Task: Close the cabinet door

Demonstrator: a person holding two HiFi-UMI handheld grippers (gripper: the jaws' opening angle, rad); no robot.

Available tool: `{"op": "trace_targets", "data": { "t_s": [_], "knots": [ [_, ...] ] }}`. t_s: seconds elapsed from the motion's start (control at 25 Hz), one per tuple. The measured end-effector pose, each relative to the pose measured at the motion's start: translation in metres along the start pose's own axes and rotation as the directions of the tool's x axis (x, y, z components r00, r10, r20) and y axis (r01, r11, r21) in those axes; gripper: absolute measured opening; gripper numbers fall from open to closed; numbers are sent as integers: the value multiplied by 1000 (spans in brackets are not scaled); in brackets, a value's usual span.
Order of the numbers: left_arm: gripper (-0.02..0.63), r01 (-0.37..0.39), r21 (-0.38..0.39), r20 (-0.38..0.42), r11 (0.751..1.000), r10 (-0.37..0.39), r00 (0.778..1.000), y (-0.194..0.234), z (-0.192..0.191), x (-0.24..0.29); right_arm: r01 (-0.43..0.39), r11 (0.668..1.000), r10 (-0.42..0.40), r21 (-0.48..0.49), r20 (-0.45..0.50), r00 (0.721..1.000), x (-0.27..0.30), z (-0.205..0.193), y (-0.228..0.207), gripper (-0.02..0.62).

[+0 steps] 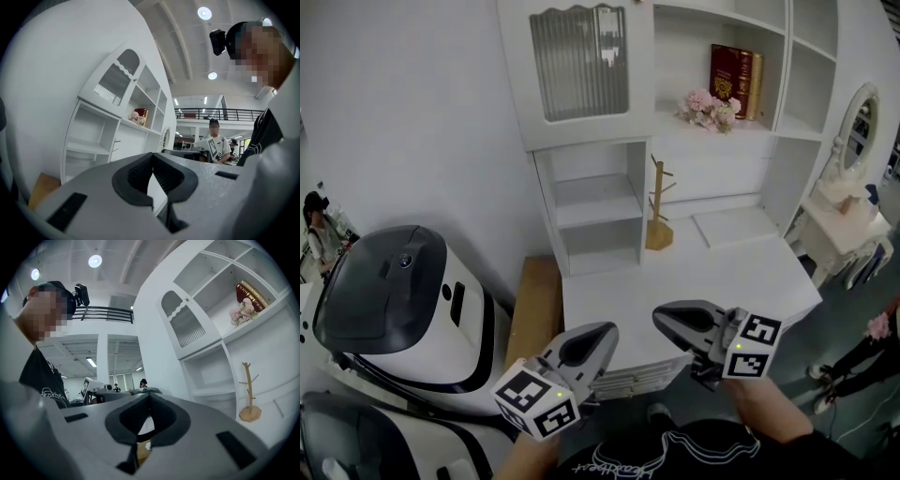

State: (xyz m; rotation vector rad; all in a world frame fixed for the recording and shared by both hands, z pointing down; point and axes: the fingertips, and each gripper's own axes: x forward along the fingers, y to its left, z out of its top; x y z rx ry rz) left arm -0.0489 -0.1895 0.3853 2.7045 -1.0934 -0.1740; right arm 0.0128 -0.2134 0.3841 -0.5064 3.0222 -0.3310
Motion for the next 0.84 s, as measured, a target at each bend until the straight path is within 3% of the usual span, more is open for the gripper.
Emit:
{"op": "trace_targets", "data": {
  "t_s": [0.84],
  "knots": [
    [5,-18,4,-7,1000,18,1000,-1,-6,1,-3,999,3,33,3,1000,-3,-10,0,5]
  ]
}}
